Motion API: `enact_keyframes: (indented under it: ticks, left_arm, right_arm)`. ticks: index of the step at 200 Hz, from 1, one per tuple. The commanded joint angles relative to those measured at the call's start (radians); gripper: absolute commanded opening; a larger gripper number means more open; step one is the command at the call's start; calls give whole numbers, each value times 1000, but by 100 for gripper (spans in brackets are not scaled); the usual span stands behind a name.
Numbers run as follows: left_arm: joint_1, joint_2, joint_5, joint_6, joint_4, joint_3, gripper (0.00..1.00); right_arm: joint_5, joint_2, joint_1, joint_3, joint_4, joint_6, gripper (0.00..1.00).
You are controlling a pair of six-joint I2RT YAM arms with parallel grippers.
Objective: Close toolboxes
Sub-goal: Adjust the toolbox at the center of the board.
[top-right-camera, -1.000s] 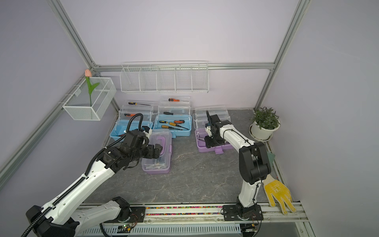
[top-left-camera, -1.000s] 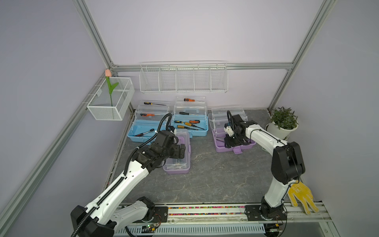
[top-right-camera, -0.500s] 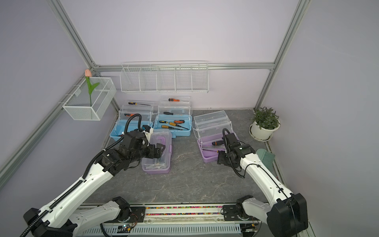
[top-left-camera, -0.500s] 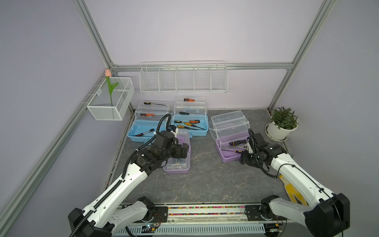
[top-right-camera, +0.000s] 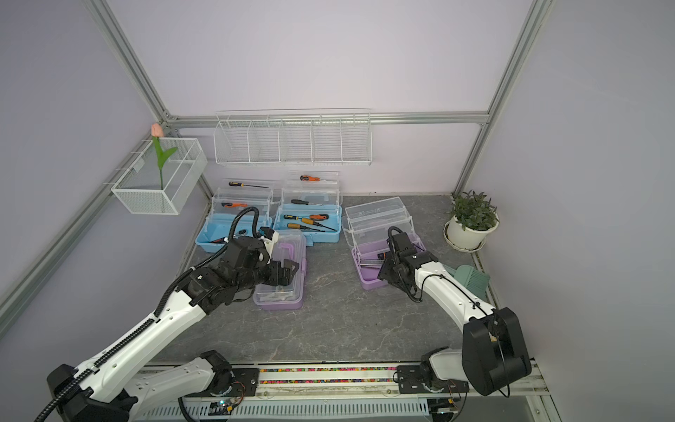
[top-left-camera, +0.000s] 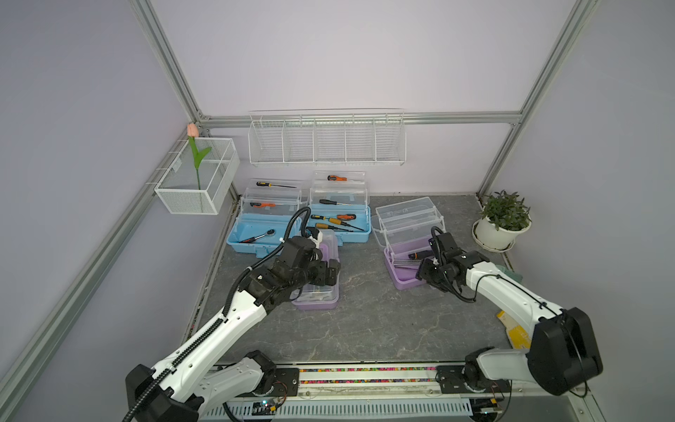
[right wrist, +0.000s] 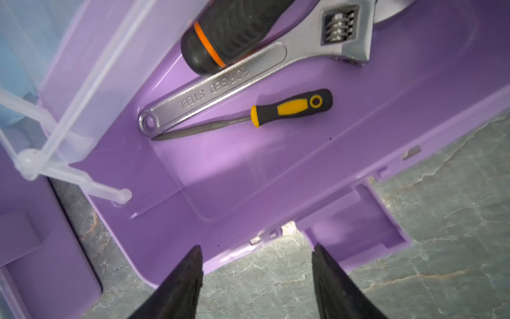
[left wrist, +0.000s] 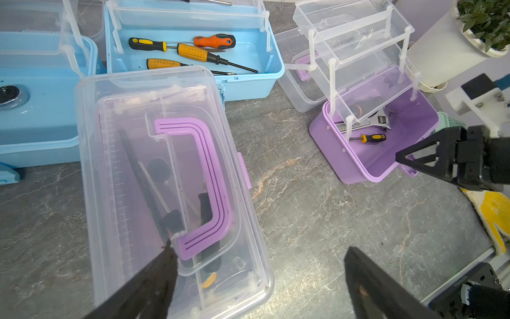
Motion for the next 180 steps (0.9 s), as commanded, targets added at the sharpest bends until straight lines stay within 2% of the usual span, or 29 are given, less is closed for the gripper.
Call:
enact_keyframes:
  ticks: [1, 44, 92, 122, 180]
  left_arm:
    - [-4, -23, -6, -5, 4, -19, 95]
    - [-4, -28, -14, 1, 6, -31, 96]
    - [-4, -25, -20, 4, 1, -24, 96]
    - [-4, -31, -20, 1, -4, -26, 96]
    - [-4, -34, -17, -6, -12, -21, 96]
  right_arm:
    - [62, 37, 3, 38, -45, 1, 63]
    - [101, 142, 0, 109, -151, -74, 60]
    - [125, 161, -12, 105, -184, -128, 48]
    - [137, 160, -42, 87, -201, -187, 35]
    - [166, 160, -149, 83, -238, -415, 30]
